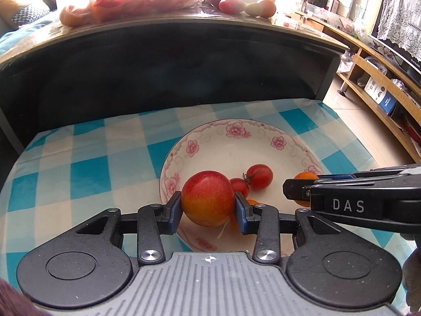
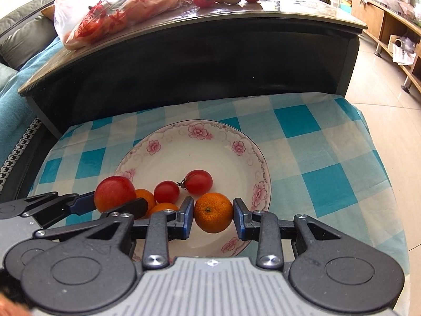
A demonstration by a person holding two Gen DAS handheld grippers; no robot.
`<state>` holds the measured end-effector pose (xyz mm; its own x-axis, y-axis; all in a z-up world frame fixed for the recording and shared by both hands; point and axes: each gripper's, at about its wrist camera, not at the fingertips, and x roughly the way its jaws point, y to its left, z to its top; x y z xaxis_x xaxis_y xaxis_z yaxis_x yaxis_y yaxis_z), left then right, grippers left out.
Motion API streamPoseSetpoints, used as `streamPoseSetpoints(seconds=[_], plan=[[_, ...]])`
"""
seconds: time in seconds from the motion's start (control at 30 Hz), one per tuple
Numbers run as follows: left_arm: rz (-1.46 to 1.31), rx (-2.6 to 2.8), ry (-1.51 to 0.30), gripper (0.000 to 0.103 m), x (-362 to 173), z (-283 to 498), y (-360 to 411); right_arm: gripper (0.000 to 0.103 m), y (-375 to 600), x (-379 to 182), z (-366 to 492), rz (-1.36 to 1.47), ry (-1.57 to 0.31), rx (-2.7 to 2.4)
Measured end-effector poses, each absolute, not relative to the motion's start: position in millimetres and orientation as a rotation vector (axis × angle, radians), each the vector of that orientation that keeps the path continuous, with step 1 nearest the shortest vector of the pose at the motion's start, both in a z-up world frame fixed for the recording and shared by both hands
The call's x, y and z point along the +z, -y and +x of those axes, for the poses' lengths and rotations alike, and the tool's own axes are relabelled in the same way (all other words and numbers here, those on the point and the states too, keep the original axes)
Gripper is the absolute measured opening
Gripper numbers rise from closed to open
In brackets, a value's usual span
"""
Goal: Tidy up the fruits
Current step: 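Lower the apple and mandarin into the bowl and open both grippers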
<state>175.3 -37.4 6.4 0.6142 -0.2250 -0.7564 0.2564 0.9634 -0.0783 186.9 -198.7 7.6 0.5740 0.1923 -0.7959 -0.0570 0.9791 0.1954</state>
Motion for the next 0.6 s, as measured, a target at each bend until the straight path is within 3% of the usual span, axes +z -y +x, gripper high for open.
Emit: streamPoseSetpoints(seconds=[0.6], plan=[[0.028, -0.319, -0.878, 0.048, 1, 192, 44, 0.038, 220, -3, 202, 0.272, -0.97, 0.112]])
